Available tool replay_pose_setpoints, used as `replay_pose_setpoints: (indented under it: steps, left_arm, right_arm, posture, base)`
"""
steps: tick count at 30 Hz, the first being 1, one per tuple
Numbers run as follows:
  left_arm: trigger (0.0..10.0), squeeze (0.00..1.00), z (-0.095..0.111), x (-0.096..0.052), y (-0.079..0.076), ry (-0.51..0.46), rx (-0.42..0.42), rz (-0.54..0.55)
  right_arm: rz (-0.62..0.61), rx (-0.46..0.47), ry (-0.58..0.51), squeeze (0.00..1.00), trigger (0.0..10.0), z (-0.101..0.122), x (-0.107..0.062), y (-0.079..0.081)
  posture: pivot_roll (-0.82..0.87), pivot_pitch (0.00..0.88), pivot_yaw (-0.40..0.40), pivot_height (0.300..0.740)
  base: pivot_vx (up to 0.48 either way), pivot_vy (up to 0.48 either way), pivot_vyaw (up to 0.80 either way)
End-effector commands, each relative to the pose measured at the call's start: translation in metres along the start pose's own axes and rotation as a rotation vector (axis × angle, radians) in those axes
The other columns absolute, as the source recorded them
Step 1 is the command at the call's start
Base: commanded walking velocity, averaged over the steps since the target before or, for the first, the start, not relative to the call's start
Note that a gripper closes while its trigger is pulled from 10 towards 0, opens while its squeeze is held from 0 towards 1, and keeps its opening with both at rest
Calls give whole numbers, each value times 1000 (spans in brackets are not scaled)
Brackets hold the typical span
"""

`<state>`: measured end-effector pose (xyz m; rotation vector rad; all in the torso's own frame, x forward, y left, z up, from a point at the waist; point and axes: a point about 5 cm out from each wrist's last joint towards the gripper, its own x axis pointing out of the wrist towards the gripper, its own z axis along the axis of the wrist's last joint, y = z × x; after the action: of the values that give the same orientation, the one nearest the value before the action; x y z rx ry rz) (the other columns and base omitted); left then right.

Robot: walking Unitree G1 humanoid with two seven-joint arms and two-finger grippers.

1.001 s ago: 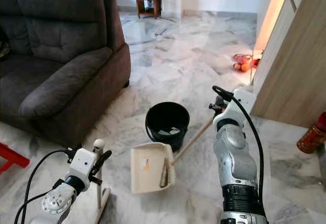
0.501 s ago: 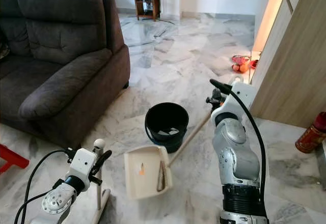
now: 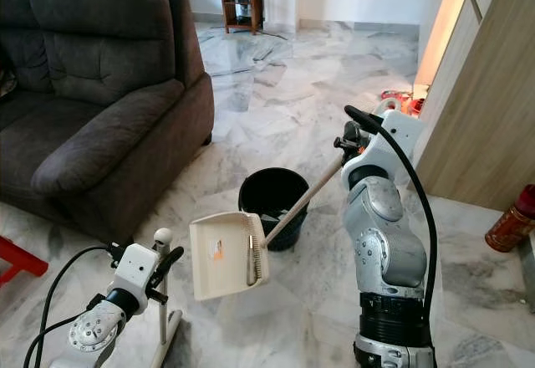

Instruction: Sweep floor

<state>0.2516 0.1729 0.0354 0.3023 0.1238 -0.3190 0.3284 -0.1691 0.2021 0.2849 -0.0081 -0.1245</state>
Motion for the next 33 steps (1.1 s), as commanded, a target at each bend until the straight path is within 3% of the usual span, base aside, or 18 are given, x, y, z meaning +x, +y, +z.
replay_pose_setpoints:
  steps: [1, 8, 20, 33]
  left_arm:
    - [10000, 0, 7, 3, 6, -24, 12, 18]
    - [10000, 0, 6, 2, 8, -13, 28, 41]
    - [10000, 0, 7, 3, 10, -17, 43, 69]
    - [10000, 0, 6, 4, 10, -14, 43, 74]
  right_arm:
    - [51, 37, -125, 0, 10000, 30, -4, 15]
    - [53, 82, -161, 0, 10000, 34, -4, 22]
    - [72, 130, -320, 0, 10000, 61, -6, 34]
    - [103, 132, -314, 0, 10000, 57, -7, 43]
  posture:
    - [151, 0, 64, 740]
    - [154, 0, 65, 740]
    - [150, 0, 68, 740]
    - [152, 0, 66, 740]
  base:
    - [0, 0, 0]
    - [0, 0, 0]
    - [387, 0, 0]
    - [424, 0, 0]
